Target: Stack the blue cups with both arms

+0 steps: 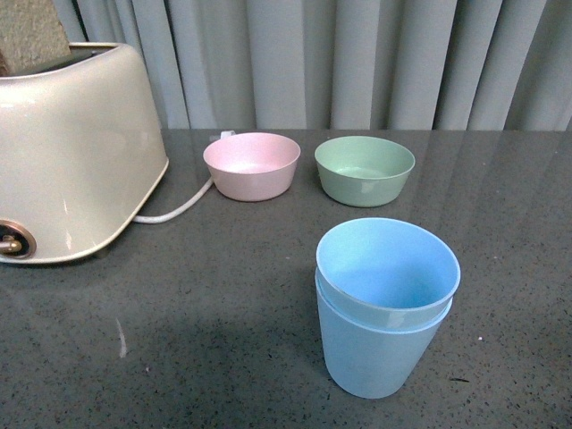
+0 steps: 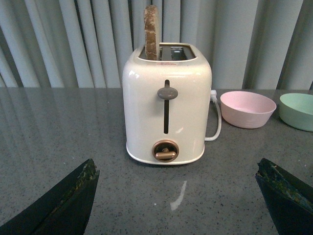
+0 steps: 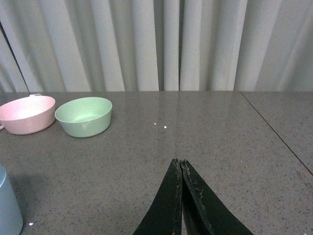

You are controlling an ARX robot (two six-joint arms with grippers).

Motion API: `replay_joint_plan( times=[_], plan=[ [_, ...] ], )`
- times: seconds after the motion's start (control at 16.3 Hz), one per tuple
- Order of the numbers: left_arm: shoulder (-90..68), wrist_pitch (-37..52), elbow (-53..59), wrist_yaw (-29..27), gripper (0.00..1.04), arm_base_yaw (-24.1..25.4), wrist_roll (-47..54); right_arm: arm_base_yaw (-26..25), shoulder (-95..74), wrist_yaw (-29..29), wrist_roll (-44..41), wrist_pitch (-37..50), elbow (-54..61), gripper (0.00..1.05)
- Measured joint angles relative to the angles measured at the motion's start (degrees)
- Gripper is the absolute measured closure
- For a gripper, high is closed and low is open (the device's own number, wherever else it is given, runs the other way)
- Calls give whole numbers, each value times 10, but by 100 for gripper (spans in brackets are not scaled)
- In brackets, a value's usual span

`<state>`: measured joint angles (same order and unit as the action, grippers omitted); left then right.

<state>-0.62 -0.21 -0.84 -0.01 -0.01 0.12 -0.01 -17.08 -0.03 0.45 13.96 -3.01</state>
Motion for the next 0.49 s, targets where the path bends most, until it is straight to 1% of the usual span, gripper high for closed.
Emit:
replay_joint_plan(
  times=[0.18, 0.25, 0.49],
  plan=[
    [0, 0, 0, 0, 7, 0, 0, 0, 30, 0, 0, -20, 10, 103],
    [0, 0, 0, 0, 7, 0, 0, 0, 41, 0, 0, -7, 23, 103],
    [0, 0, 0, 0, 7, 0, 0, 0, 74, 0, -1, -44, 23, 103]
  ],
)
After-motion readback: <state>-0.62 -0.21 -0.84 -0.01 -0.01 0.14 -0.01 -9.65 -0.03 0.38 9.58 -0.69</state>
